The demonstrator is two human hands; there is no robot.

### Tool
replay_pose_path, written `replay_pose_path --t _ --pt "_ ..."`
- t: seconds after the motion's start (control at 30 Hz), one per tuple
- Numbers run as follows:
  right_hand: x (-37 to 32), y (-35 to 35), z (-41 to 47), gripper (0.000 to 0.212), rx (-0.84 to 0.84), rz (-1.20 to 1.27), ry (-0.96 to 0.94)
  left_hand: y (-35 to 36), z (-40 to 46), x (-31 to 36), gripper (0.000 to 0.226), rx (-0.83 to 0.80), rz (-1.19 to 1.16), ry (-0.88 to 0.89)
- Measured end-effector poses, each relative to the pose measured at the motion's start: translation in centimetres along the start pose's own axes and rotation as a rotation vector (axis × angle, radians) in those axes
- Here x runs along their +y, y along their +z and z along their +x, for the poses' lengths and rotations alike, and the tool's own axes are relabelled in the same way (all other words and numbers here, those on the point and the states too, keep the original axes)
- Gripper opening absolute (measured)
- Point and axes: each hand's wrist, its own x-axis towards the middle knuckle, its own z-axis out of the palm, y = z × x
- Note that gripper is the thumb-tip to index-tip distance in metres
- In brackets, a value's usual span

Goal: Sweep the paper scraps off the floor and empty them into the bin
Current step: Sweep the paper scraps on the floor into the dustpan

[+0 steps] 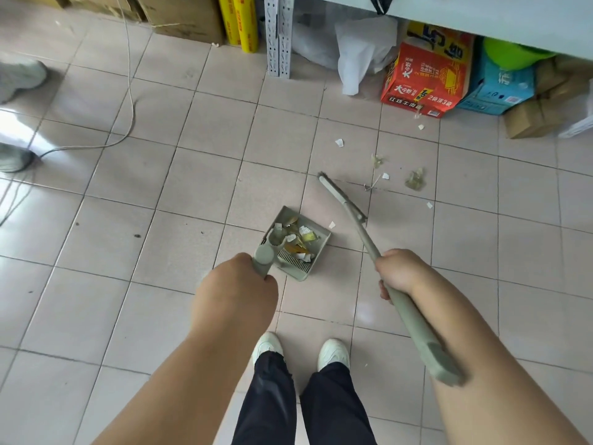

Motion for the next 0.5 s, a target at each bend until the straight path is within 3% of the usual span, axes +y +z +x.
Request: replay_pose_path --t 0.3,0.5 --pt "1.1 4.6 -1.0 0.013 -0.141 -0.130 -0.014 0.0 -0.8 -1.7 0.014 -0.038 0.048 0.001" --pt "1.3 2.7 -4.3 0.014 -0.204 -0.189 -0.015 0.0 -0.3 -1.2 0.012 -0.042 0.035 -0.001"
